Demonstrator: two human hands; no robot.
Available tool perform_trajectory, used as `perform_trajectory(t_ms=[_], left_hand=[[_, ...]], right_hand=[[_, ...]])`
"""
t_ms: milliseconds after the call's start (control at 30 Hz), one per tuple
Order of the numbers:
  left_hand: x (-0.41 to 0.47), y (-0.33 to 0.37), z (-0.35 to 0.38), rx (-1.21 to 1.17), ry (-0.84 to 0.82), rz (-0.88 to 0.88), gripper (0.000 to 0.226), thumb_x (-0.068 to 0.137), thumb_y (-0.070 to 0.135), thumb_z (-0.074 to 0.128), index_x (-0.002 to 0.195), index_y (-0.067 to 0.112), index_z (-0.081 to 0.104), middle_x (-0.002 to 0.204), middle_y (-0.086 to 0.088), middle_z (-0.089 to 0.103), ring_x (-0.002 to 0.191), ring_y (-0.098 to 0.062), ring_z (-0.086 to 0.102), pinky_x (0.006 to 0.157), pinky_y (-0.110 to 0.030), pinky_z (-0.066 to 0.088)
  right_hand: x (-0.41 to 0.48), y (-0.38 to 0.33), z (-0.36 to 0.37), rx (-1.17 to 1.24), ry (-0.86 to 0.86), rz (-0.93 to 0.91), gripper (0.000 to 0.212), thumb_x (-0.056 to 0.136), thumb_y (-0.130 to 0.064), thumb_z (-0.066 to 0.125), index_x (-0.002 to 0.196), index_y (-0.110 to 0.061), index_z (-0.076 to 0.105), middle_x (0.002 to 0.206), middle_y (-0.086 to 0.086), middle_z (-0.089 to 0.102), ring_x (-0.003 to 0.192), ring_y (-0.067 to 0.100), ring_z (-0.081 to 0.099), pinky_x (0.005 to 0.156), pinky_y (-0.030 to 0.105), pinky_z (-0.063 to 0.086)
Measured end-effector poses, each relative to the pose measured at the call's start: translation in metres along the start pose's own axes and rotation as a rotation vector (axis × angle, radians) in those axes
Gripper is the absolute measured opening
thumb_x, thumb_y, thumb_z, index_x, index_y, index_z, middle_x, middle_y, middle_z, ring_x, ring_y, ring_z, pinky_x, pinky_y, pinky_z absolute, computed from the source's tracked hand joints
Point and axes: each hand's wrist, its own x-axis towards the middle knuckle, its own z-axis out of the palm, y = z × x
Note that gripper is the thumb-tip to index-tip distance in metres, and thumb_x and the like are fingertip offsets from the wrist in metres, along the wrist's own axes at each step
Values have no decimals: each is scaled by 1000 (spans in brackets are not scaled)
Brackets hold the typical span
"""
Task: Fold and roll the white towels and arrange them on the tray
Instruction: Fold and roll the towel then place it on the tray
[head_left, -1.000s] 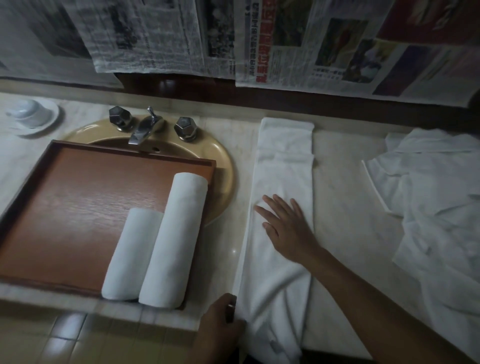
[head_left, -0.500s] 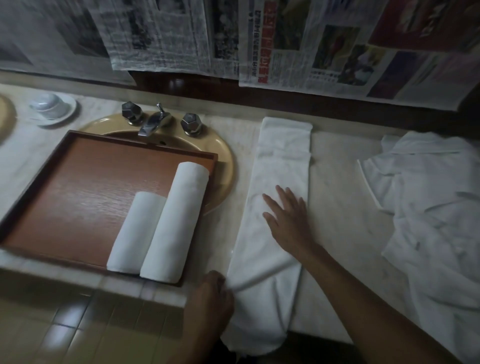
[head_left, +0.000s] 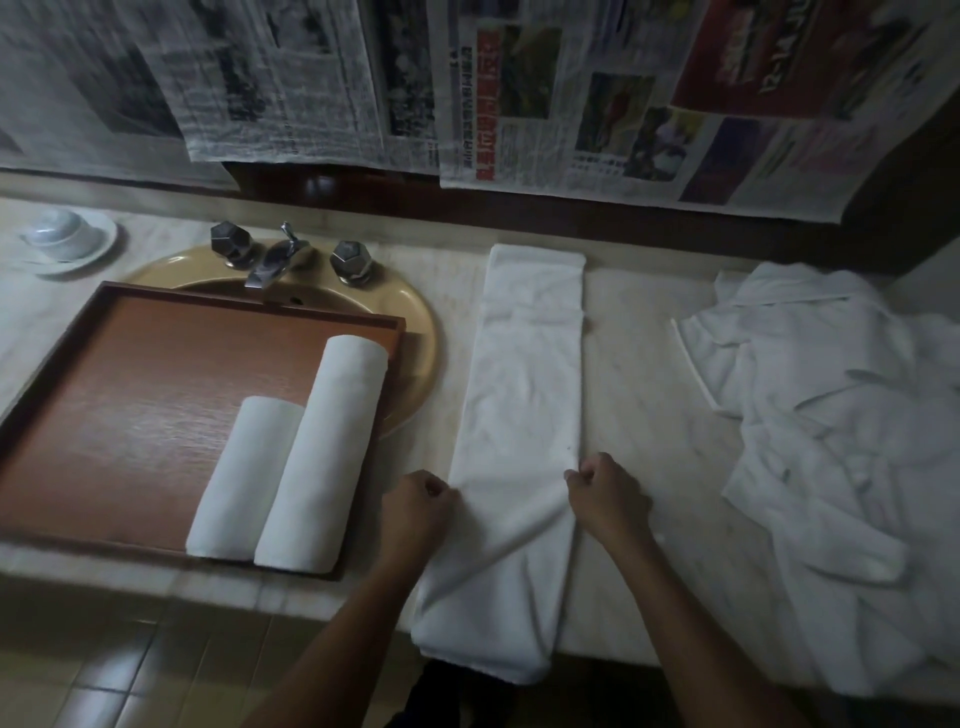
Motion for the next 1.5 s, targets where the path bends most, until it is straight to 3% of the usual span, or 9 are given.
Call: perform_trajectory(t_ms=[133, 267, 433, 567, 767, 900, 1033, 1200, 1500], left_hand=[[-8, -10, 5, -8, 63, 74, 5, 91, 24, 69, 90, 20, 65, 83, 6, 67, 81, -20, 67, 73, -36, 58], [-29, -23, 20, 144, 225, 446, 28, 91, 18, 68, 117, 16, 59, 115, -5, 61, 100, -25, 60, 80, -35, 47], [-62, -61, 62, 401, 128, 812, 43, 100, 31, 45, 138, 15, 54, 145, -12, 58, 134, -31, 56, 103, -54, 52], [-68, -81, 69, 485, 40, 929, 54, 103, 31, 37, 155, 15, 39, 162, -12, 39, 151, -32, 34, 117, -53, 30], [-70, -85, 63, 600, -45, 958, 75, 97, 34, 49, 164, 24, 19, 172, -4, 14, 158, -32, 14, 122, -58, 15], [-69, -84, 63, 647, -70, 927, 73, 100, 35, 49, 164, 24, 18, 172, -4, 11, 158, -31, 10, 120, -59, 19], [-69, -83, 62, 666, -99, 904, 72, 100, 39, 45, 165, 24, 16, 173, -4, 7, 159, -31, 8, 119, -59, 17], [-68, -77, 62, 578, -106, 919, 73, 98, 39, 49, 163, 21, 24, 172, -8, 14, 158, -33, 12, 120, -58, 17], [-40, -39, 68, 627, -173, 915, 65, 105, 45, 39, 164, 30, 17, 173, -4, 6, 159, -27, -1, 124, -54, 6]], right_hand=[[-11, 8, 10, 68, 158, -114, 21, 91, -31, 71, 104, -22, 57, 109, 5, 67, 107, 34, 62, 86, 44, 45], [-36, 14, 35, 27, 295, -502, 39, 93, -29, 62, 132, -19, 60, 135, 8, 59, 124, 33, 55, 96, 49, 48], [-7, -3, 47, -133, 194, -844, 46, 101, -27, 51, 147, -27, 53, 160, 7, 42, 149, 31, 35, 115, 50, 38], [25, -30, 53, -425, 9, -1062, 50, 104, -35, 46, 153, -38, 41, 168, -2, 28, 155, 24, 24, 119, 59, 25], [78, -76, 49, -484, -25, -974, 54, 107, -52, 26, 160, -43, 25, 172, -8, 13, 159, 21, 9, 122, 63, 12], [92, -106, 42, -469, -83, -912, 54, 109, -46, 34, 162, -37, 24, 172, -5, 12, 159, 23, 7, 123, 62, 11], [62, -80, 40, -285, 87, -834, 60, 103, -41, 50, 159, -30, 33, 167, 6, 29, 155, 33, 20, 122, 62, 18], [60, -38, 47, -394, 100, -740, 62, 102, -60, 32, 160, -38, 29, 171, 0, 19, 158, 29, 14, 121, 65, 11], [175, -95, 9, -543, 97, -792, 66, 103, -63, 20, 161, -34, 26, 172, 4, 14, 159, 32, 6, 123, 65, 4]])
